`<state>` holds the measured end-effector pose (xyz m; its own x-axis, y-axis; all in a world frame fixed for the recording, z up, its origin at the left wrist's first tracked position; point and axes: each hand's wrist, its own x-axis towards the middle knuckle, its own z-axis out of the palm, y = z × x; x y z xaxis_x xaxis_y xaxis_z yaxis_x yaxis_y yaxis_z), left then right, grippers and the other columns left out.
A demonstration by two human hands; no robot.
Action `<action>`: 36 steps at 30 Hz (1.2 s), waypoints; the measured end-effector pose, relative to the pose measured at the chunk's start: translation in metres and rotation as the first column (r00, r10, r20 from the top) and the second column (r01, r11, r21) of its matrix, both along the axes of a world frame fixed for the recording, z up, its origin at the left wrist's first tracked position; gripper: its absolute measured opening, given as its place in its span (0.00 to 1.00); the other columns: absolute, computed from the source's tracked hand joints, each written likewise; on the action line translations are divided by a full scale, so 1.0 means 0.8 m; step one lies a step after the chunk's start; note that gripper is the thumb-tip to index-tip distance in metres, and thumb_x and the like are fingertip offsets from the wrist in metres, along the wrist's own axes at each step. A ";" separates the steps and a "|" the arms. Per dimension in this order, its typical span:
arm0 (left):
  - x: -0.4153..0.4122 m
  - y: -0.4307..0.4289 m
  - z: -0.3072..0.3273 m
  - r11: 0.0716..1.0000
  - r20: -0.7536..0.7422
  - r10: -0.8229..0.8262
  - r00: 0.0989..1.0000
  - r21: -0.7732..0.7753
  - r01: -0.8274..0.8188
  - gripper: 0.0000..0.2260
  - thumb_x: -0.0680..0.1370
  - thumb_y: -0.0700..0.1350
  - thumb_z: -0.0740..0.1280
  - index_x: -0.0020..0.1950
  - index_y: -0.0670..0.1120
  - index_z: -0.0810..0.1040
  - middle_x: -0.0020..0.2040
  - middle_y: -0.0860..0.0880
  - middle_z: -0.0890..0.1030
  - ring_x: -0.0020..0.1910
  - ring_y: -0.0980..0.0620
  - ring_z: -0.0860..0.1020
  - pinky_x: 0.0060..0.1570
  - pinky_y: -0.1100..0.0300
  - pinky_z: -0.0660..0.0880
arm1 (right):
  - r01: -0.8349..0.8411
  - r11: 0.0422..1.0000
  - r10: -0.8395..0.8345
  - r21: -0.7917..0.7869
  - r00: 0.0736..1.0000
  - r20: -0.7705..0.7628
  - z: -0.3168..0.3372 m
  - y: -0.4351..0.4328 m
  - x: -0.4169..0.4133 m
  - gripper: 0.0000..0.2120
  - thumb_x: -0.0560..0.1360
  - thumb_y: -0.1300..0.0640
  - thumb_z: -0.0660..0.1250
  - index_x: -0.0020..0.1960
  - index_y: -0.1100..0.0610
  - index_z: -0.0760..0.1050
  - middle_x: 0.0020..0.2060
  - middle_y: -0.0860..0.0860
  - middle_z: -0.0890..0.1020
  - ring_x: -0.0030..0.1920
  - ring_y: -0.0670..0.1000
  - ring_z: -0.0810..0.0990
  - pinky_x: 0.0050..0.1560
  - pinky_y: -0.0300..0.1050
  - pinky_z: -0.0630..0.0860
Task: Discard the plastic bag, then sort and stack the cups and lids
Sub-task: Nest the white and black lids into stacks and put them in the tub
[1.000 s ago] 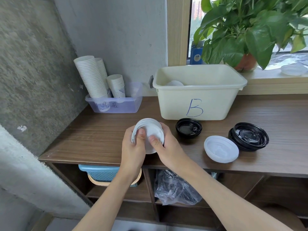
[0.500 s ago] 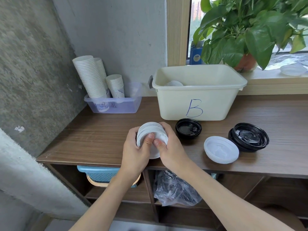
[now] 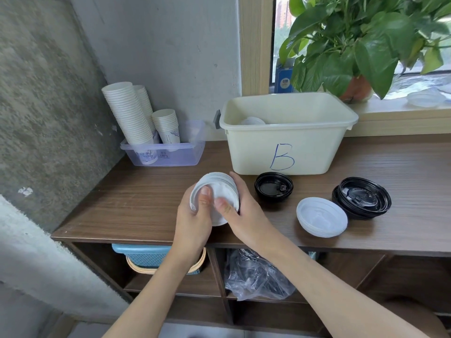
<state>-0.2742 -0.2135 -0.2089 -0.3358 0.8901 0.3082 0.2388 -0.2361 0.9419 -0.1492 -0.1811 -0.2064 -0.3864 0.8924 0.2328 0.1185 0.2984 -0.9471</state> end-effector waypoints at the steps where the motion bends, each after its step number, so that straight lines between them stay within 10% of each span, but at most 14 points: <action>1: 0.001 0.001 -0.001 1.000 0.017 0.014 1.000 -0.013 -0.014 0.25 0.77 0.65 0.58 0.62 0.49 0.77 0.57 0.52 0.82 0.58 0.56 0.79 0.60 0.51 0.76 | -0.020 0.999 0.019 -0.025 1.000 -0.016 0.001 -0.001 -0.001 0.29 0.78 0.49 0.64 0.74 0.48 0.56 0.63 0.40 0.73 0.64 0.37 0.71 0.65 0.36 0.65; 5: 0.004 -0.001 -0.001 0.999 -0.001 0.011 1.000 -0.033 -0.011 0.23 0.78 0.62 0.58 0.64 0.48 0.76 0.58 0.52 0.81 0.58 0.56 0.79 0.61 0.51 0.76 | -0.019 0.999 0.016 -0.027 0.994 -0.110 0.003 -0.001 0.000 0.16 0.79 0.59 0.63 0.59 0.42 0.64 0.55 0.39 0.76 0.55 0.34 0.75 0.56 0.28 0.69; 18: 0.004 0.001 -0.003 1.000 -0.112 0.001 0.994 0.031 0.003 0.22 0.76 0.59 0.62 0.60 0.44 0.77 0.52 0.53 0.81 0.51 0.62 0.79 0.49 0.71 0.72 | 0.077 0.995 -0.071 0.056 0.993 -0.097 -0.003 0.000 0.000 0.18 0.73 0.60 0.65 0.56 0.42 0.66 0.52 0.44 0.78 0.54 0.44 0.76 0.56 0.35 0.72; 27: -0.007 0.000 0.003 0.989 -0.005 -0.145 0.989 -0.032 0.145 0.23 0.78 0.63 0.60 0.61 0.47 0.78 0.56 0.47 0.83 0.57 0.49 0.81 0.60 0.45 0.76 | 0.038 0.999 -0.035 0.039 0.995 -0.090 0.004 -0.002 0.006 0.21 0.75 0.53 0.69 0.64 0.47 0.65 0.57 0.41 0.77 0.58 0.39 0.75 0.59 0.33 0.70; 36: -0.014 -0.003 -0.001 0.989 0.125 -0.132 0.983 -0.057 0.140 0.28 0.75 0.63 0.65 0.65 0.45 0.76 0.59 0.44 0.82 0.61 0.44 0.79 0.63 0.40 0.73 | 0.003 0.999 -0.002 0.048 1.000 -0.018 -0.002 0.003 -0.003 0.16 0.78 0.57 0.63 0.61 0.42 0.64 0.59 0.47 0.76 0.60 0.43 0.74 0.61 0.37 0.69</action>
<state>-0.2852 -0.2155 -0.2098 -0.2417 0.9467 0.2127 0.0923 -0.1958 0.9763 -0.1512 -0.1785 -0.2083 -0.3792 0.8811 0.2825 0.1024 0.3434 -0.9336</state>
